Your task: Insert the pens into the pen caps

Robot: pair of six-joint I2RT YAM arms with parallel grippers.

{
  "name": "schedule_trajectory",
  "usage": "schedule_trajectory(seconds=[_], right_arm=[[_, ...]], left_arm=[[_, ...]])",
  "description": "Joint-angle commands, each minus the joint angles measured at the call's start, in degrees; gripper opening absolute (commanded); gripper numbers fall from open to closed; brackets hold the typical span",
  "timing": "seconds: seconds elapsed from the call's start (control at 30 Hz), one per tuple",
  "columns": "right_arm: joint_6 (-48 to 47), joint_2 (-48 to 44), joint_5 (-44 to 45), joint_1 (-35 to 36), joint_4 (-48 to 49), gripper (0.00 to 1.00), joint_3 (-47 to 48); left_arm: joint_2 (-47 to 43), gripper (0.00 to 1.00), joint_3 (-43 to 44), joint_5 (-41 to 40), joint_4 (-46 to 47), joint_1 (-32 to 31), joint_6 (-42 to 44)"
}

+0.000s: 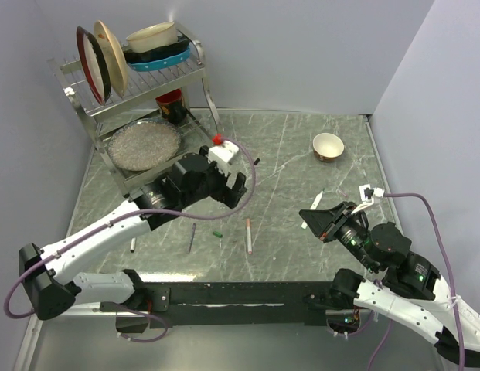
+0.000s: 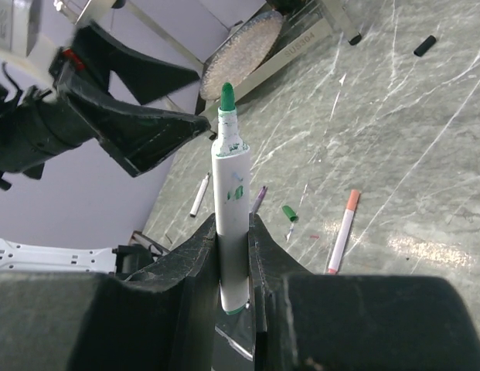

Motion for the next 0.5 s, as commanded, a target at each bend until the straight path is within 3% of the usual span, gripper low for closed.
schedule_trajectory(seconds=[0.0, 0.03, 0.17, 0.27, 0.3, 0.33, 0.4, 0.43, 0.47], right_arm=[[0.4, 0.1, 0.6, -0.3, 0.9, 0.00, 0.4], [0.5, 0.1, 0.8, -0.3, 0.8, 0.00, 0.2], [1.0, 0.1, 0.7, -0.4, 1.6, 0.00, -0.7], [1.1, 0.5, 0.4, -0.3, 1.9, 0.00, -0.9], [1.2, 0.7, 0.3, -0.3, 1.9, 0.00, -0.9], [1.3, 0.7, 0.3, -0.3, 1.8, 0.00, -0.9], [1.4, 0.7, 0.4, -0.3, 1.8, 0.00, -1.1], [1.5, 0.6, 0.4, -0.4, 1.9, 0.00, -1.4], [1.5, 0.5, 0.4, -0.3, 2.1, 0.00, -1.6]], left_arm=[[-1.2, 0.99, -3.6, 16.9, 7.4, 5.2, -24.1], [-1.6, 0.99, -4.7, 15.4, 9.5, 5.6, -32.2], [-1.2, 0.97, -6.0, 13.4, 10.0, 10.0, -46.5], [-1.6, 0.96, -6.2, 3.3, 3.5, 10.4, -57.0], [-1.8, 0.95, -6.3, -3.7, -1.2, 10.4, -60.6], [-1.5, 0.95, -6.0, -5.3, -6.0, 10.4, -72.3], [1.1, 0.95, -4.5, -5.7, -9.5, 10.4, -77.1], [3.0, 0.92, -2.9, -5.4, -19.7, 10.4, -85.2], [4.9, 0.83, -0.3, -4.3, -22.8, 10.4, -87.1]])
